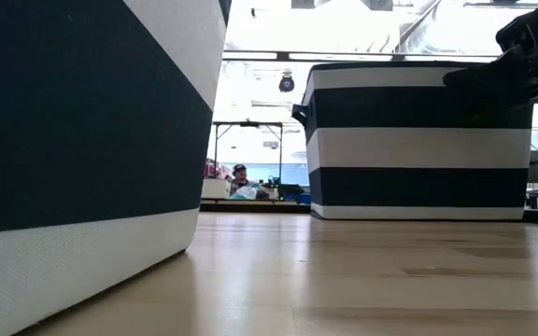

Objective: Sort clothes
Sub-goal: Return to Home Position

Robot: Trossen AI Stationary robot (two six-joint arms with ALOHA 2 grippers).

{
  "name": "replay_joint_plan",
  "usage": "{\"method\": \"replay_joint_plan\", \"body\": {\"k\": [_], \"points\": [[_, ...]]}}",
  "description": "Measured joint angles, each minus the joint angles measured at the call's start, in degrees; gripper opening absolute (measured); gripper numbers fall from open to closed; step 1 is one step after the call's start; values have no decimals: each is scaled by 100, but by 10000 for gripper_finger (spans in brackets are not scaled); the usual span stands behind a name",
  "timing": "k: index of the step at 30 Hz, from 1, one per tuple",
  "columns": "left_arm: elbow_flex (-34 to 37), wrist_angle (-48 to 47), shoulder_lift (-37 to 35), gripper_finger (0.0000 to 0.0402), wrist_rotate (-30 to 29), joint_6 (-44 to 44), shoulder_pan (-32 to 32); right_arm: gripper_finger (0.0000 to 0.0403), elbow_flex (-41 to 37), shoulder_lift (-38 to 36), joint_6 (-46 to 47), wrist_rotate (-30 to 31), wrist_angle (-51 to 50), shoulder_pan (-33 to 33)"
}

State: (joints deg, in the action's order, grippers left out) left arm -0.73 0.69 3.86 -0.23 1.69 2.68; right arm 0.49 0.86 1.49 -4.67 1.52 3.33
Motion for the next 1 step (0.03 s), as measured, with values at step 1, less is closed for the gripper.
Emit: {"method": "replay_joint_plan", "body": {"k": [1], "points": [[0, -2, 0, 0, 0, 0, 0, 0, 0, -1, 1, 0, 1, 0]]}}
